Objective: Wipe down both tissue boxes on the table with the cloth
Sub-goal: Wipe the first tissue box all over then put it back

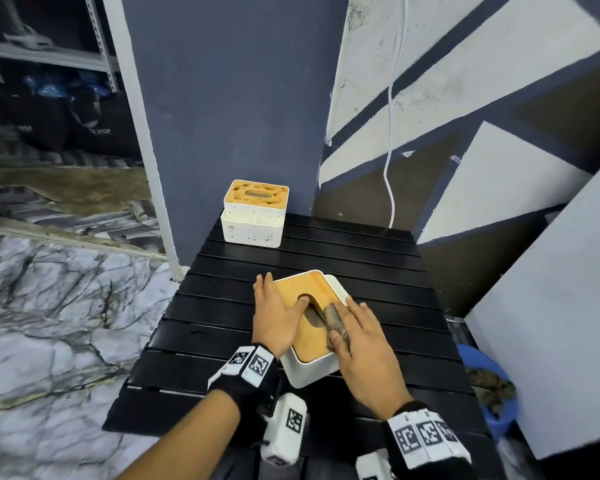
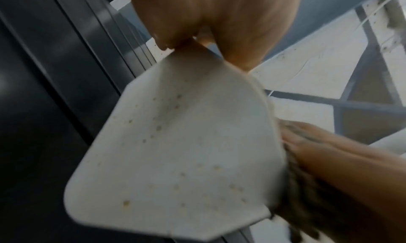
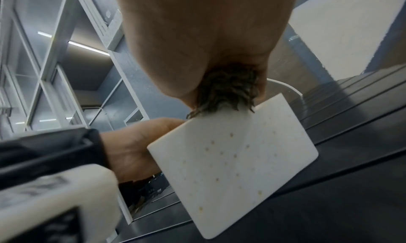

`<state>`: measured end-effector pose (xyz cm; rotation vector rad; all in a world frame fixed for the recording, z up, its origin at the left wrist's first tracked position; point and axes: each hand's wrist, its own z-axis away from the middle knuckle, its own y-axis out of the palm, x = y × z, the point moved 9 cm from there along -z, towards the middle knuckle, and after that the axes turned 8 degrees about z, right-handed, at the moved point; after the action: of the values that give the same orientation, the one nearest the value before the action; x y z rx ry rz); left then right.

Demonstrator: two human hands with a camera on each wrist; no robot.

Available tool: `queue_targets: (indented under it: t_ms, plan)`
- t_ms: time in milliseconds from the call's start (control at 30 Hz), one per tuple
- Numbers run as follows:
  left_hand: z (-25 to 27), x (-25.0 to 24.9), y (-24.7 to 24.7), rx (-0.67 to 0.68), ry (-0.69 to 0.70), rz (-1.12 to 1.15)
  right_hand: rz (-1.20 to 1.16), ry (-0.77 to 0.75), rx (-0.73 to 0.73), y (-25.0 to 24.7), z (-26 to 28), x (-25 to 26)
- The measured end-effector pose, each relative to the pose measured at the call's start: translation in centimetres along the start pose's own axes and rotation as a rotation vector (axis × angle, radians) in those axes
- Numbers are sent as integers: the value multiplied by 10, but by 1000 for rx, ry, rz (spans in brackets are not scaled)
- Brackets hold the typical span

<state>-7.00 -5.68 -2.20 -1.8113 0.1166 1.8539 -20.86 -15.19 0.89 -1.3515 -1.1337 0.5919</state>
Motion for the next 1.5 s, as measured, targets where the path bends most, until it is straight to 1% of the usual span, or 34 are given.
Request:
queue_targets:
  t_ms: [133, 200, 267, 367, 500, 567, 633, 733, 833, 867, 933, 1000, 1100, 1167, 1233, 1367, 1433, 1500]
  plan:
    - [-19, -14, 12, 148, 51, -110, 20, -92, 65, -3, 11, 3]
    - [-22, -20, 18, 218, 80, -140, 67, -97, 86, -3, 15, 3]
    - [-24, -20, 20, 249, 100, -158, 92, -78, 94, -2, 12, 2]
    - [-24, -17, 20, 257, 120, -186, 115, -65, 83, 1, -18, -1]
    - [-26, -16, 20, 247, 126, -214, 132, -14, 95, 18, -85, -14]
    - [-27, -17, 19, 220, 128, -210, 137, -26, 97, 25, -99, -17]
    - [-27, -15, 17, 181, 126, -183, 120, -58, 77, 24, -88, -14]
    - [-28, -14, 17, 154, 117, -152, 33, -98, 26, 8, -36, -6]
    - [-27, -11, 19, 161, 115, -144, 38, -94, 41, 3, 7, -2]
    - [-27, -11, 19, 169, 119, -151, 47, -85, 46, 3, 9, -2]
    - [-28, -11, 20, 188, 132, -175, 58, -75, 46, 4, -6, -4]
    - [-28, -10, 20, 202, 141, -198, 64, -62, 41, 7, -37, -5]
    - [-28, -11, 19, 210, 145, -220, 95, 5, 56, 12, -90, -9]
    - [-29, -11, 19, 211, 146, -228, 99, 18, 66, 15, -106, -8]
    - [-30, -11, 19, 202, 148, -225, 80, 0, 63, 14, -99, -6]
    - [-28, -10, 19, 190, 141, -181, 33, -84, 38, 8, -44, -3]
    - [-27, -10, 20, 202, 145, -171, 51, -87, 48, 7, -23, -5]
    - [-27, -11, 22, 228, 151, -187, 66, -63, 48, 7, -25, -6]
